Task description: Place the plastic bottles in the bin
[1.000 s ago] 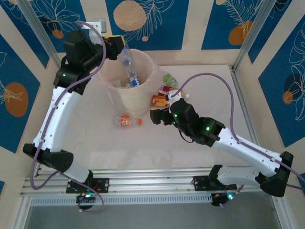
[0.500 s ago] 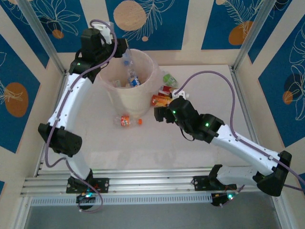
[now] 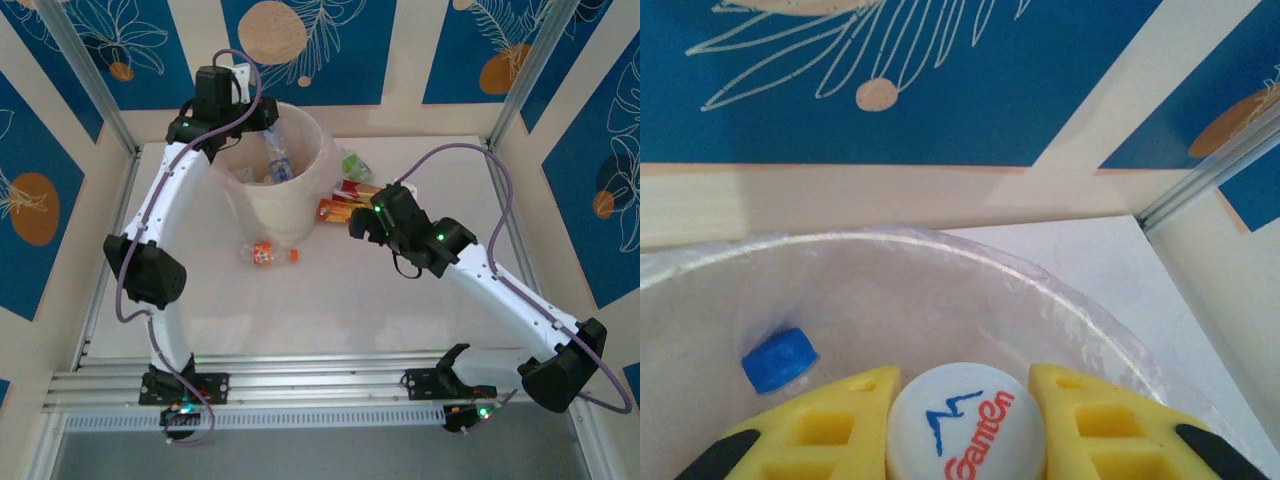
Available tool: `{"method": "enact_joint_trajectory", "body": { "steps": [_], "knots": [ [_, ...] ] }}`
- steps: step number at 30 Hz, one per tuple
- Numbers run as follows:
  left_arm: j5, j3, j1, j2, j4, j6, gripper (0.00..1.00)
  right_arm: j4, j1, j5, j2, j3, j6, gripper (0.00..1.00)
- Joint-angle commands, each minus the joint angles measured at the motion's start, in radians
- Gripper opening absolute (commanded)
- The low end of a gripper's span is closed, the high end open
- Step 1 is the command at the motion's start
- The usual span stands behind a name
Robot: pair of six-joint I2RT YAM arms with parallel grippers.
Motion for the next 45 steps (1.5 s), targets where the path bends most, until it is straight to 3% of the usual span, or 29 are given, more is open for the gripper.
{"method": "enact_joint_trajectory", "body": {
  "steps": [1,9,11,13,16,25,30,34,45],
  "knots": [
    [0.063,0.03,0.015,0.029,-0.045,-0.019,0.28,-0.021,-0.005,-0.041,-0.015,-0.009,0.028,0.99],
    [0.152,0.008,0.014,0.066,-0.039,-0.054,0.29,-0.009,-0.006,-0.051,-0.016,-0.01,0.023,0.99],
    [0.146,-0.005,0.014,0.065,-0.041,-0.054,0.36,-0.004,-0.007,-0.054,-0.015,-0.012,0.02,0.99],
    [0.13,-0.007,0.014,0.065,-0.052,-0.05,0.52,-0.001,-0.006,-0.056,-0.014,-0.012,0.016,0.99],
    [0.099,-0.007,0.014,0.059,-0.069,-0.039,0.6,0.001,-0.005,-0.062,-0.009,-0.006,0.008,0.99],
    [0.0,0.021,0.014,-0.017,-0.12,0.009,0.71,0.001,-0.005,-0.061,-0.008,-0.001,-0.003,0.99],
    [-0.014,-0.049,0.014,-0.132,-0.094,0.005,0.77,0.004,-0.007,-0.059,-0.005,-0.001,-0.006,0.99],
    [-0.042,-0.151,0.014,-0.265,-0.043,-0.006,0.99,0.009,-0.008,-0.057,0.0,-0.001,-0.011,0.99],
    [-0.285,-0.62,0.014,-0.691,0.032,-0.092,0.99,0.018,-0.018,-0.051,0.003,-0.024,-0.015,0.99]
  ]
}}
